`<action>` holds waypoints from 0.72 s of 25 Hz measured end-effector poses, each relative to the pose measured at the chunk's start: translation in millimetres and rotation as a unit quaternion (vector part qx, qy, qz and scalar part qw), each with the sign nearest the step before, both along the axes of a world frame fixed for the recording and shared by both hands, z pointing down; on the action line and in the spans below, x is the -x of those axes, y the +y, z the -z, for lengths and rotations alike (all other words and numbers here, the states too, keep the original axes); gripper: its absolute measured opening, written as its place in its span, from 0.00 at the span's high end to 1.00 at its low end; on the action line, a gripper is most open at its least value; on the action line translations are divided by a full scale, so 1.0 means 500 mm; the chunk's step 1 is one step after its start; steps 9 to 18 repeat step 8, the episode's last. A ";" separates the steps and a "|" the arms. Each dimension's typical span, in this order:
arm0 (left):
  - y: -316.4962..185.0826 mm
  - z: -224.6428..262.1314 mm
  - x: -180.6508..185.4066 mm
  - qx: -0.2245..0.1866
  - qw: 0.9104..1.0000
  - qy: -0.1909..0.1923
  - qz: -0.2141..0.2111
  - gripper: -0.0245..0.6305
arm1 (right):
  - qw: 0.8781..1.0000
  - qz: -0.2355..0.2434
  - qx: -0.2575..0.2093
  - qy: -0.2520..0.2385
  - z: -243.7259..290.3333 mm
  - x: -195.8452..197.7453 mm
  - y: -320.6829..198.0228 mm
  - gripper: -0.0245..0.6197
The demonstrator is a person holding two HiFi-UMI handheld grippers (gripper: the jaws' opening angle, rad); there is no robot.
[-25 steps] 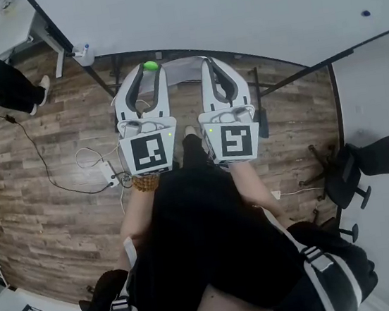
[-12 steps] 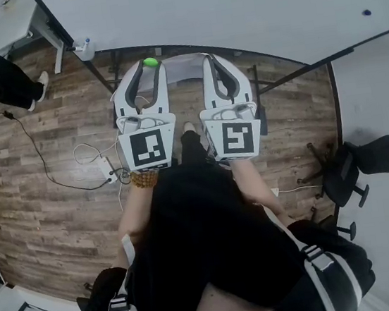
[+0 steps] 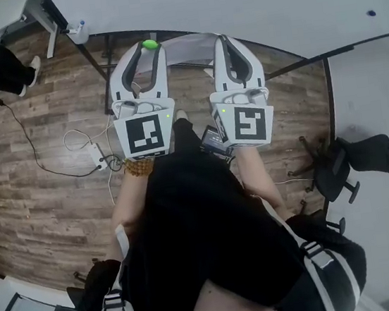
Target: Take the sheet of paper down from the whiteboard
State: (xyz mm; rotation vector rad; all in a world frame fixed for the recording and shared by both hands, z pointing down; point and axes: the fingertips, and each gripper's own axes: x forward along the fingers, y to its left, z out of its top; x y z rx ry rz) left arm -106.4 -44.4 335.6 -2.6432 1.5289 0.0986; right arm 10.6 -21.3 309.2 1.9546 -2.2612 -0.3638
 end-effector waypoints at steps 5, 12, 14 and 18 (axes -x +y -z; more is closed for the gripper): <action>-0.008 0.001 -0.004 0.000 1.000 0.000 0.002 0.77 | 1.000 0.003 -0.003 0.006 0.007 -0.011 -0.009 0.97; -0.012 0.002 -0.007 -0.001 1.000 0.000 0.003 0.77 | 1.000 0.003 -0.005 0.009 0.012 -0.020 -0.015 0.97; -0.012 0.002 -0.007 -0.001 1.000 0.000 0.003 0.77 | 1.000 0.003 -0.005 0.009 0.012 -0.020 -0.015 0.97; -0.012 0.002 -0.007 -0.001 1.000 0.000 0.003 0.77 | 1.000 0.003 -0.005 0.009 0.012 -0.020 -0.015 0.97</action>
